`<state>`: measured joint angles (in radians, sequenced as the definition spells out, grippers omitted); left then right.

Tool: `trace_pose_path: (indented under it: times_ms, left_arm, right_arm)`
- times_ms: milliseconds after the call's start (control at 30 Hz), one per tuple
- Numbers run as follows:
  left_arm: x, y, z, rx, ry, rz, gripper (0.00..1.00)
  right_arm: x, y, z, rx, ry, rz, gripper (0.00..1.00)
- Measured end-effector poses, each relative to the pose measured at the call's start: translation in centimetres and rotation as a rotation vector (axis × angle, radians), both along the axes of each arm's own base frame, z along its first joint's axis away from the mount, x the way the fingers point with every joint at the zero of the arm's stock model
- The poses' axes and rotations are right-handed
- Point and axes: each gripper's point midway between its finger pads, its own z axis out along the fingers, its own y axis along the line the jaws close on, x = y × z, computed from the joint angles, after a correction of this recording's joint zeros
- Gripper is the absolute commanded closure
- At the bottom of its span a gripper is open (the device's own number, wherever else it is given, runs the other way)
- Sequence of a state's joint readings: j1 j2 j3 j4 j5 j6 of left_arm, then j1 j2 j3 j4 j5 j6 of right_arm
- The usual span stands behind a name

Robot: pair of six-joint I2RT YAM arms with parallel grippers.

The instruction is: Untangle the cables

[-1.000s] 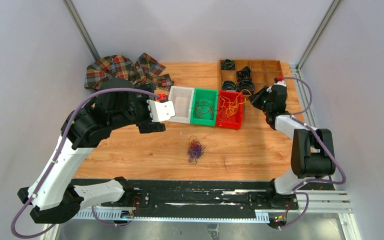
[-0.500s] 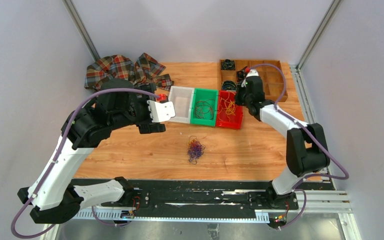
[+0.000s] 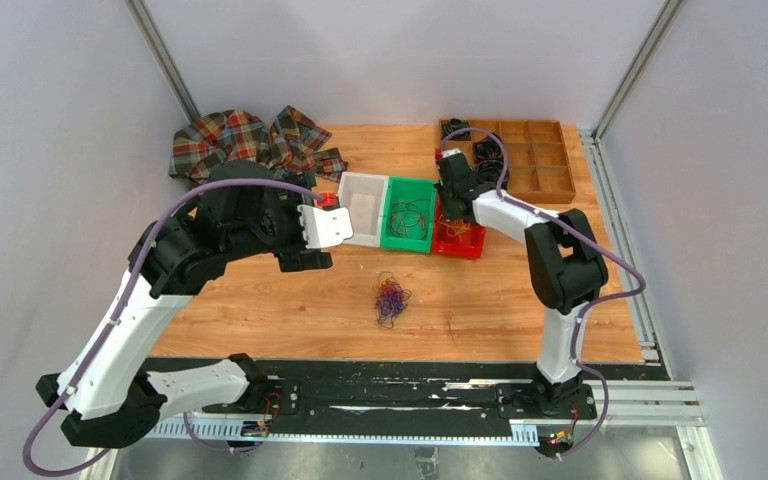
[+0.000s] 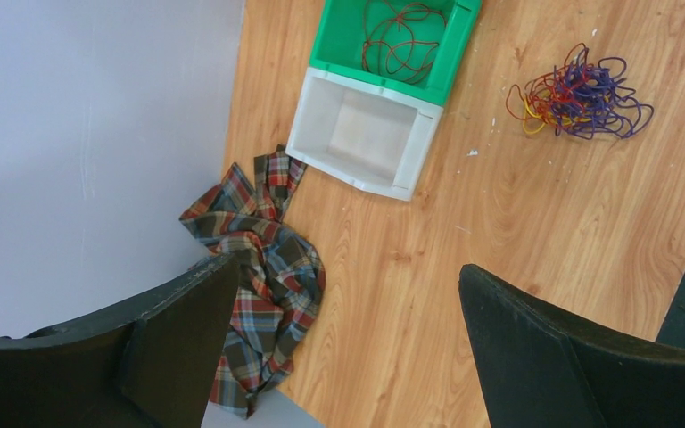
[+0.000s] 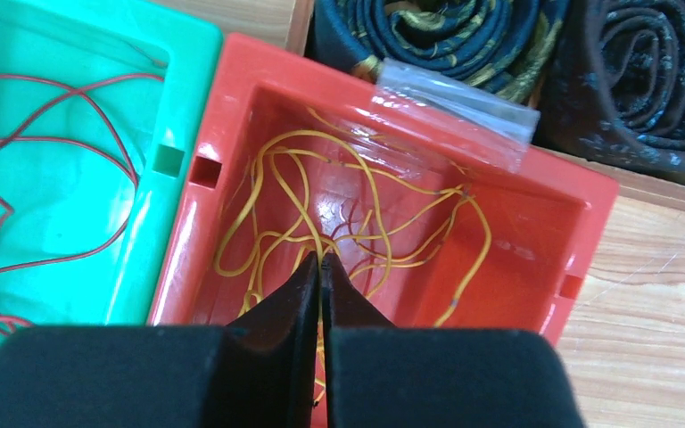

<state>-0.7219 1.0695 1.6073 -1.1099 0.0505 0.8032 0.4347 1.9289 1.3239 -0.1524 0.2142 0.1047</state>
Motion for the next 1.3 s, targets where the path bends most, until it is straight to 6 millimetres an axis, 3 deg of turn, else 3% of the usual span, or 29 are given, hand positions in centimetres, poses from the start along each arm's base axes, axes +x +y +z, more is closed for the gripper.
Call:
trace_pose_path:
  times_ms: [167,367,500,600,733,833,1000,1167,1300]
  left_arm:
    - [-0.1,-0.1,-0.1,-0.001,0.006,-0.006,0.02]
    - [-0.1,-0.1,-0.6,0.003,0.019,-0.007,0.02]
    - [-0.2,-0.2,-1.6,0.007,0.051,-0.003,0.02]
    - [-0.1,-0.2,-2.6,0.007,0.093,0.015,0.02]
    - [0.5,0.0,-4.4,0.012,0.16,0.055,0.02]
    - [0.9,0.1,-5.7,0.017,0.206,0.074,0.02]
    - [0.9,0.0,-8.5,0.013,0.298,0.094,0.02]
    - [0.4,-0.7,-13.8,0.025,0.437,0.108,0.02]
    - [0.3,-1.5,-18.0,0.024,0.539,0.135,0.01]
  right_arm:
    - [-0.7,-0.6,-0.9,-0.1,0.03,0.004,0.68]
    - [-0.4,-1.3,2.6,-0.113,-0.042,-0.009,0.51]
    - [-0.3,-1.3,7.0,-0.077,-0.129,-0.007,0.47]
    - [-0.4,-1.3,9.6,-0.049,-0.183,-0.011,0.39]
    - [-0.7,-1.4,11.4,-0.026,-0.219,-0.015,0.41]
    - [-1.7,-1.4,11.7,0.005,-0.222,-0.013,0.41]
    - [-6.3,0.6,10.9,0.122,-0.227,0.075,0.43]
    - [-13.6,7.5,9.2,0.331,-0.2,0.324,0.45]
    - [-18.7,11.2,5.8,0.426,-0.111,0.462,0.46]
